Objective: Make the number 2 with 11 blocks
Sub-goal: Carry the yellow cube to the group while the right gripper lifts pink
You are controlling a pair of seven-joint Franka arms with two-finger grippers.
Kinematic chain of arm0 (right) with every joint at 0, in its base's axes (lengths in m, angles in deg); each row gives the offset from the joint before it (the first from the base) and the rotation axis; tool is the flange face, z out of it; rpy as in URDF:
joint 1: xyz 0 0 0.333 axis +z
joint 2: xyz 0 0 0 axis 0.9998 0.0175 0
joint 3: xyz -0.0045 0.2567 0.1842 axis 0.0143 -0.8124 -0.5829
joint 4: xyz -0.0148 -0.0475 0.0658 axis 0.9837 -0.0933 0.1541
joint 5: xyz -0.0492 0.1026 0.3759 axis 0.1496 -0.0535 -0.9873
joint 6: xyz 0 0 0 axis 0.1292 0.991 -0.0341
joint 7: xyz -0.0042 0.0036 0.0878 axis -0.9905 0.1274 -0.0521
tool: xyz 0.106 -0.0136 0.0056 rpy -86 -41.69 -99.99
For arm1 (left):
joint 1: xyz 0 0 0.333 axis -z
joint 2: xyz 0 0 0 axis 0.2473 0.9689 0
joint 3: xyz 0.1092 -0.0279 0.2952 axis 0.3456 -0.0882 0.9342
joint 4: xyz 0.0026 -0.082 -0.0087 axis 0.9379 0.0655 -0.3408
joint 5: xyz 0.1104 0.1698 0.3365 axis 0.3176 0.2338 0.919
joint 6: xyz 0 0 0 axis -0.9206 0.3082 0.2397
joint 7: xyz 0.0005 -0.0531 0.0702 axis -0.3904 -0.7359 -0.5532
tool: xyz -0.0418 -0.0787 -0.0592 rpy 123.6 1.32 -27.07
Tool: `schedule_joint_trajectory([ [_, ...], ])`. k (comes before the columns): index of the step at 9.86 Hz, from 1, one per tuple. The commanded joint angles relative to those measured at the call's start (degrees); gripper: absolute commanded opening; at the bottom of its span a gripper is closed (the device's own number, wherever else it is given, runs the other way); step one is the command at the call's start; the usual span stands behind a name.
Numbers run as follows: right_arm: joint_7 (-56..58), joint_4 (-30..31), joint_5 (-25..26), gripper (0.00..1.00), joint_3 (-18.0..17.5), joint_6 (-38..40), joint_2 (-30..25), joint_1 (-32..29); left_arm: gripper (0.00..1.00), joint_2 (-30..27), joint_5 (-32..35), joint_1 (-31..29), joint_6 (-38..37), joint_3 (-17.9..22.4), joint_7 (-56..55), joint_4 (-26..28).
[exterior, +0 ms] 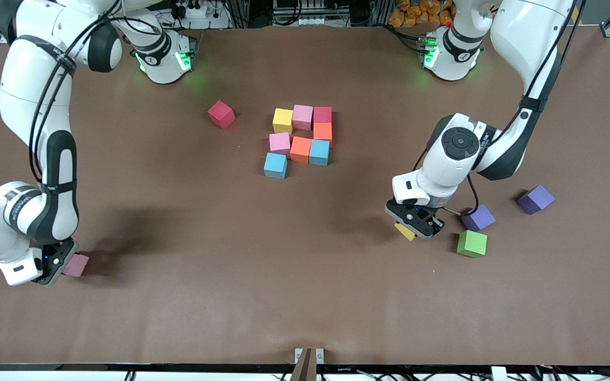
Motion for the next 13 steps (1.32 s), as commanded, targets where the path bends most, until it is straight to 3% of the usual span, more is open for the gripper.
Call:
schedule_joint_trajectory([
  [1, -4.75, -0.01, 0.3, 0.27, -0.27, 3.21, -1.77, 1.1, 0.14, -0.58, -0.85, -0.76, -1.13, -2.64, -10.72, -0.23],
  [7, -22.14, 0.17, -0.06, 0.27, 1.31, 15.59, -4.05, 6.99, 0.03, -0.14, -1.02, -1.11, -4.12, -9.06, -53.42, -0.06],
  [13, -32.26, 0.26, -0.75, 0.28, 1.13, 18.42, -4.5, 11.2, 0.0, 2.49, -0.24, -0.67, -4.12, -11.43, -82.09, -2.33],
])
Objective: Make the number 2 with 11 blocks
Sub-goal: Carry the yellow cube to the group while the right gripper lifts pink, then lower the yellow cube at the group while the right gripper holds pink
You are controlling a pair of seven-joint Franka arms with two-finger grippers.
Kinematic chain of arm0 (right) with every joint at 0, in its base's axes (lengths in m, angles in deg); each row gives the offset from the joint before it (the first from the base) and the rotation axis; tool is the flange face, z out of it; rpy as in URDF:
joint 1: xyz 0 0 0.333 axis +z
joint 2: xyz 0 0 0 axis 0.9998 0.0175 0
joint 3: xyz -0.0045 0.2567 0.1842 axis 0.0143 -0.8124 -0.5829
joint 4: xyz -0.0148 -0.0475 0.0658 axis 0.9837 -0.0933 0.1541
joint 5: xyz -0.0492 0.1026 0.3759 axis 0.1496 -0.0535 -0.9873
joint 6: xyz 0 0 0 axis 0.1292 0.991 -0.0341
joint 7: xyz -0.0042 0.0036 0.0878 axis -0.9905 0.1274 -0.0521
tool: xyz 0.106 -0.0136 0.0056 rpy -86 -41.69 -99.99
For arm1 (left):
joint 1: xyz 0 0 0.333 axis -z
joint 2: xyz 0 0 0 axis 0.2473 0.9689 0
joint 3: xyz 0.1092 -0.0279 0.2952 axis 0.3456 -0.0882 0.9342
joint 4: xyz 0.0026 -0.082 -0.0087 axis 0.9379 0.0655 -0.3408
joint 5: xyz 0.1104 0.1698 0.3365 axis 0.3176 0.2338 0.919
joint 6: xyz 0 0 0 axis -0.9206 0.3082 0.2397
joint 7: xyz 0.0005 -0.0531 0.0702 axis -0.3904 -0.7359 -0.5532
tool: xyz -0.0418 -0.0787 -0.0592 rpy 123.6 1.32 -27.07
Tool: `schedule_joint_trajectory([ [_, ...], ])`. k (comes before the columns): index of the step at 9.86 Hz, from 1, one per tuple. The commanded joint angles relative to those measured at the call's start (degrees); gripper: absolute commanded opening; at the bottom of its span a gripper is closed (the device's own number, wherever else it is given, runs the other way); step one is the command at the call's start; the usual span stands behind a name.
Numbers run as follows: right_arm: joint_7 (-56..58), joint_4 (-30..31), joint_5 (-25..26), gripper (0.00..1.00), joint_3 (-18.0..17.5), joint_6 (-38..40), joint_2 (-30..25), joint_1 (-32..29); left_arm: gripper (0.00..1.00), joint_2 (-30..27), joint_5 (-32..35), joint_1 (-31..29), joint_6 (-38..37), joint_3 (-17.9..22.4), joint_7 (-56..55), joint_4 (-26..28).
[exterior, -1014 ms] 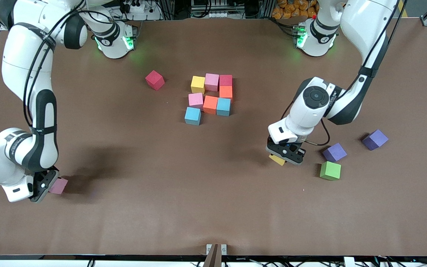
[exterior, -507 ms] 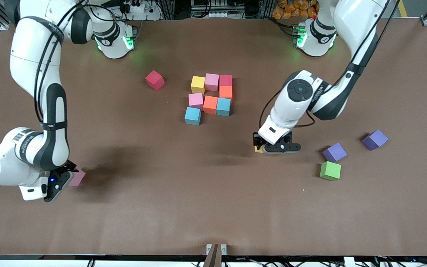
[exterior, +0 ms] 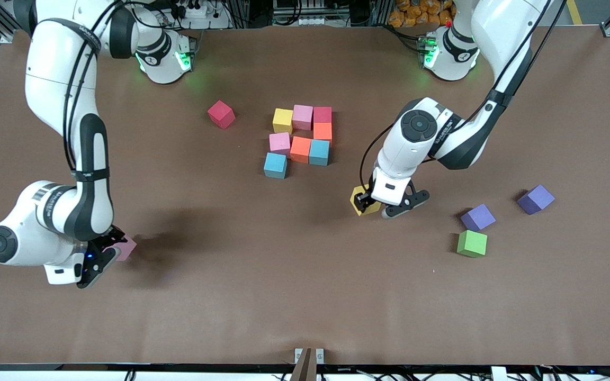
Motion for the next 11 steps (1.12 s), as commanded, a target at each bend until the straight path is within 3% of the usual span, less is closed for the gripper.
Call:
schedule_joint_trajectory([
  [1, -3.31, 0.96, -0.92, 0.28, 0.25, 1.36, -1.3, 1.8, 0.0, 1.55, 0.32, 0.39, -0.74, -1.66, -4.89, -2.85],
  [4, -8.57, 1.05, -1.27, 0.28, 0.34, 2.58, -1.3, 4.0, 0.0, 3.99, 2.96, 4.42, -1.0, -1.66, 1.76, -8.81],
  [6, -12.18, 0.96, -1.28, 0.28, 0.34, 3.81, -1.65, 5.4, 0.0, 6.46, 2.17, 8.99, -3.8, 0.61, 9.41, -14.61],
  [9, -15.0, 0.96, -1.28, 0.28, 0.51, 4.08, -2.18, 6.81, 0.0, 11.46, -5.53, 19.87, -4.61, 11.05, 21.42, -22.35],
  [11, -18.06, 0.79, -1.28, 0.28, 0.69, 6.35, -2.27, 7.52, 0.0, 12.44, -12.48, 26.38, -4.61, 17.73, 29.71, -23.69],
])
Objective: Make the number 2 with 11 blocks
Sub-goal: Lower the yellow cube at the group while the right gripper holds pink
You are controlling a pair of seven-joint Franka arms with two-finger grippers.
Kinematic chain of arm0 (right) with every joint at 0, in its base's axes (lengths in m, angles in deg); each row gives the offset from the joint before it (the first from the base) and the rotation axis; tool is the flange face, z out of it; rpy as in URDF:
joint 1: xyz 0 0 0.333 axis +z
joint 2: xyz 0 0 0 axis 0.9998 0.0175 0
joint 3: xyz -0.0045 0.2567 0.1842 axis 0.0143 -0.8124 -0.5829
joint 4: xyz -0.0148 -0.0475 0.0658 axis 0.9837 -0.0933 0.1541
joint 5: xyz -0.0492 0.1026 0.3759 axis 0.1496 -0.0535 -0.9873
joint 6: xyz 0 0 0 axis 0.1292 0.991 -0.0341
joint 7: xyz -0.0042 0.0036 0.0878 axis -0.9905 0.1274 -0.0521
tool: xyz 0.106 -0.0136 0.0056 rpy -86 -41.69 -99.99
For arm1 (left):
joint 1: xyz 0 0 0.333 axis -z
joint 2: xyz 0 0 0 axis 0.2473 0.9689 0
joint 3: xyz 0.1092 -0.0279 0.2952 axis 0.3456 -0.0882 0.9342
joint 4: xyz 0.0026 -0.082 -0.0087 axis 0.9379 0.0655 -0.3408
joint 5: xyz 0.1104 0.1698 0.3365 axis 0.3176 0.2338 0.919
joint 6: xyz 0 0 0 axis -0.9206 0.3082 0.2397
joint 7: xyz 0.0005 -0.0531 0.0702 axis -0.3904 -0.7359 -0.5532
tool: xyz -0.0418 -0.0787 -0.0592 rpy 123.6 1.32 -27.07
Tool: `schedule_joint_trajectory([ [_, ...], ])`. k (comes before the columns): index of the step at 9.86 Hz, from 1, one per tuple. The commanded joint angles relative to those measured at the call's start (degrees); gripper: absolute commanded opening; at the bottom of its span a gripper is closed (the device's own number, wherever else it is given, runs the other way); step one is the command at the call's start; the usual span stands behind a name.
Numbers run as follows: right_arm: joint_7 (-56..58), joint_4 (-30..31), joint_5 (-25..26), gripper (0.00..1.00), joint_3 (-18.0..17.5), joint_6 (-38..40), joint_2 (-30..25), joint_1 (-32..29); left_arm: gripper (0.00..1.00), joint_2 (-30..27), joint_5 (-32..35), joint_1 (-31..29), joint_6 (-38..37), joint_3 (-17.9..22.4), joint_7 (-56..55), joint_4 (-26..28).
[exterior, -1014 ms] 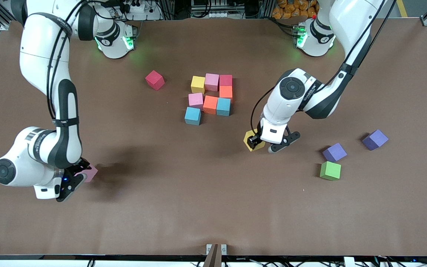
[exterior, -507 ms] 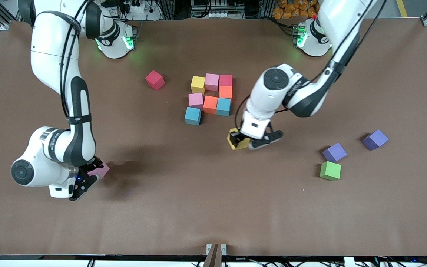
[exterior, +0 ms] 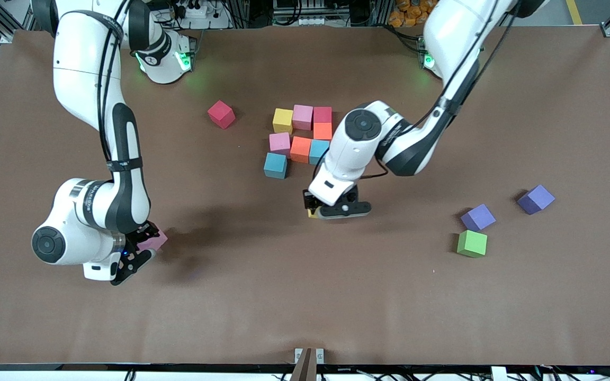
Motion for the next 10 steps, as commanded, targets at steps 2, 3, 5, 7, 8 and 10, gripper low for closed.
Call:
schedule_joint_trajectory([
  [2, -5.64, 0.79, -0.64, 0.28, 0.62, 2.65, -2.28, 2.33, 0.0, 2.84, -8.19, 9.36, -2.88, 7.58, 10.41, -4.41],
  [3, -7.31, 0.79, -0.64, 0.28, 0.62, 2.74, -2.55, 2.68, 0.0, 3.71, -8.9, 10.16, -6.03, 7.86, 14.53, -6.33],
  [5, -9.78, 0.88, -0.64, 0.28, 0.62, 2.74, -2.99, 3.73, 0.0, 4.6, -16.51, 14.8, -11.4, 12.48, 23.23, -8.54],
  [7, -10.58, 0.79, -0.64, 0.28, 0.62, 2.65, -3.08, 4.87, 0.0, 6.43, -23.12, 20.34, -15.01, 19.78, 26.25, -11.69],
  [8, -10.58, 0.79, -0.56, 0.28, 0.62, 2.65, -3.87, 6.01, 0.0, 8.27, -26.19, 23.15, -15.11, 23.29, 26.43, -13.28],
  [10, -10.75, 0.7, -0.47, 0.28, 0.62, 2.39, -4.23, 8.04, 0.0, 11.1, -33.13, 29.48, -15.2, 30.93, 26.26, -14.7],
])
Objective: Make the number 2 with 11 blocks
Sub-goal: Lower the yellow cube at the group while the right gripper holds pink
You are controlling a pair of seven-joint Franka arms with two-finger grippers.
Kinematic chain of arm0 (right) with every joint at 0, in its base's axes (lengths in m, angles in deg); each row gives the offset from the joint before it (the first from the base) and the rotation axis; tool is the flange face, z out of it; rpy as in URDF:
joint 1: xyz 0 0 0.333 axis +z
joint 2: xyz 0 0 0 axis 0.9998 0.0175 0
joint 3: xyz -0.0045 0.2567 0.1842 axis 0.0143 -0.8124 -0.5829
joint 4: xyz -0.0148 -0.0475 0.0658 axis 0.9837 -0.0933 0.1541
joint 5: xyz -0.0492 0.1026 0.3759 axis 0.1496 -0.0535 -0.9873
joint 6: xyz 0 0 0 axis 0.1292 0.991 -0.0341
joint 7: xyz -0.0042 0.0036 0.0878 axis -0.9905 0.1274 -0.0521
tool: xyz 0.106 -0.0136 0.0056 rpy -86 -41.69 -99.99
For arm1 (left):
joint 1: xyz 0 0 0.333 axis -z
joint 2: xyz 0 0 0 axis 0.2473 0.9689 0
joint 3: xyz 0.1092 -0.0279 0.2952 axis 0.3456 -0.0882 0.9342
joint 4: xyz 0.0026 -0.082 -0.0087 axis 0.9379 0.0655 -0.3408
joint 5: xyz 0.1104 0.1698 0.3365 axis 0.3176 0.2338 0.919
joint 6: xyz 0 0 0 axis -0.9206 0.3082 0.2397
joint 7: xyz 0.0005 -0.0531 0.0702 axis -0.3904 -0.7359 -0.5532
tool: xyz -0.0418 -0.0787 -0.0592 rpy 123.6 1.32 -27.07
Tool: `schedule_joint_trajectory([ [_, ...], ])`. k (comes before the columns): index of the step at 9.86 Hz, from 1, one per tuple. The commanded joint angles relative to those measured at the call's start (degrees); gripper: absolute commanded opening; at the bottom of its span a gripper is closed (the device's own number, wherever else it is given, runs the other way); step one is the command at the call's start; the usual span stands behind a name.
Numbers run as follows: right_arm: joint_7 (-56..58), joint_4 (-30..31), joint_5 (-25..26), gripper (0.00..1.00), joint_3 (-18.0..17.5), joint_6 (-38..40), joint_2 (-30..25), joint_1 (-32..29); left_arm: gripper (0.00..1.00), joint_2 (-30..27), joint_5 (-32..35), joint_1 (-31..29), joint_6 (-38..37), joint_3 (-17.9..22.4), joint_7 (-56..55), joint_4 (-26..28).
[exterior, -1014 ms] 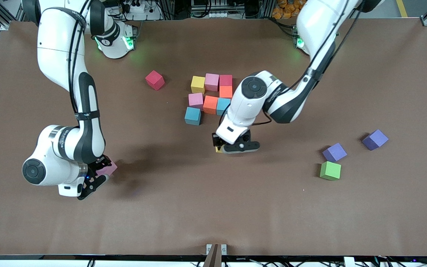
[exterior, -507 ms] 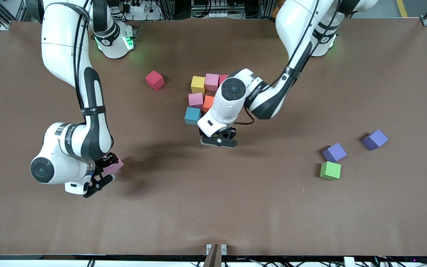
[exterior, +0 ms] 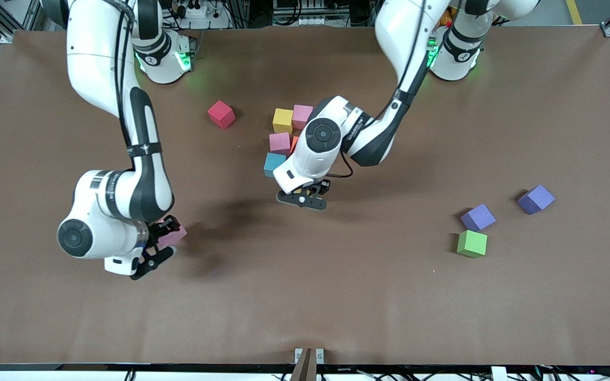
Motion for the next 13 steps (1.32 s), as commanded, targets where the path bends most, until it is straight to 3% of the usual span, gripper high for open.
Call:
schedule_joint_trajectory([
  [1, -1.17, 0.61, -0.36, 0.28, 0.58, -0.41, -1.38, 1.64, 0.0, 4.19, -8.17, 6.02, -1.42, 8.45, 0.86, -3.97],
  [7, 1.37, -0.27, -1.75, 0.28, 0.85, -5.51, -1.03, -0.55, 0.0, 7.88, -21.72, 9.55, -0.89, 15.6, 0.59, -6.17],
  [13, 4.97, 0.26, -4.4, 0.29, 0.85, -5.33, -0.76, -2.05, 0.0, 9.82, -25.61, 10.6, -0.19, 16.31, 0.86, -6.17],
])
